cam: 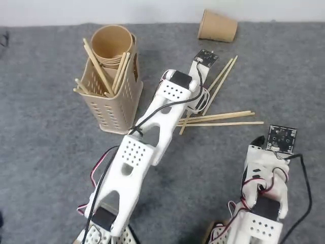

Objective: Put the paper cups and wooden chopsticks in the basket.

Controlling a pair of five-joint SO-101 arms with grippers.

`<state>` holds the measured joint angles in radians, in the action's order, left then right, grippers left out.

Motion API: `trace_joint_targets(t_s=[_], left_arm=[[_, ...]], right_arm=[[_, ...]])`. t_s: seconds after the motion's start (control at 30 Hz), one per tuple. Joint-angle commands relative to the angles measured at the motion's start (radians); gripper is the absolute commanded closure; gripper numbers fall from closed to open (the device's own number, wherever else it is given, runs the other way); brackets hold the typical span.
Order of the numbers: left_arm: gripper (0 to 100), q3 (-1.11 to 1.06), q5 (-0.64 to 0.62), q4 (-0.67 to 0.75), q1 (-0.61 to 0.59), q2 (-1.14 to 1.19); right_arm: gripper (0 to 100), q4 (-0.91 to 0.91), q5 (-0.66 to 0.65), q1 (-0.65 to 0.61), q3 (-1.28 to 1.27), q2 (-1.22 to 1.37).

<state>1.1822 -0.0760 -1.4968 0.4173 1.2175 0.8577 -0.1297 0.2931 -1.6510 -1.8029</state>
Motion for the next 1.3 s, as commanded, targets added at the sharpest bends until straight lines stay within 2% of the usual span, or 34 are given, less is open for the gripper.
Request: trace_joint_targets(t_s=[0.0,0.1,0.23,0.47,0.63,0.73,0.83,1.17,1.27], left_arm=[[84,0.309,0.000,-0.087,-0.005,0.097],[85,0.423,0.032,-0.152,-0.003,0.155],[90,0.409,0.061,-0.204,0.000,0.157],[90,0.407,0.118,-0.255,0.021,0.158],[90,0.407,0.112,-0.256,0.023,0.158],[86,0.404,0.083,-0.259,0.023,0.158],[85,0.363,0.069,-0.259,0.026,0.149],[99,0.101,0.089,-0.258,0.034,0.029],[99,0.061,0.091,-0.258,0.034,0.012]], right_arm=[[79.8,-0.018,-0.014,-0.001,0.008,-0.010],[79.8,-0.018,-0.014,-0.001,0.008,-0.010],[79.8,-0.015,-0.014,-0.001,0.008,-0.010],[79.8,-0.012,-0.014,-0.001,0.009,-0.010],[79.8,-0.010,-0.014,-0.001,0.009,-0.010],[79.8,-0.010,-0.014,-0.001,0.009,-0.010],[79.8,-0.010,-0.014,-0.001,0.009,-0.010],[79.8,-0.008,-0.014,-0.001,0.009,-0.010],[79.8,-0.008,-0.014,-0.001,0.009,-0.010]])
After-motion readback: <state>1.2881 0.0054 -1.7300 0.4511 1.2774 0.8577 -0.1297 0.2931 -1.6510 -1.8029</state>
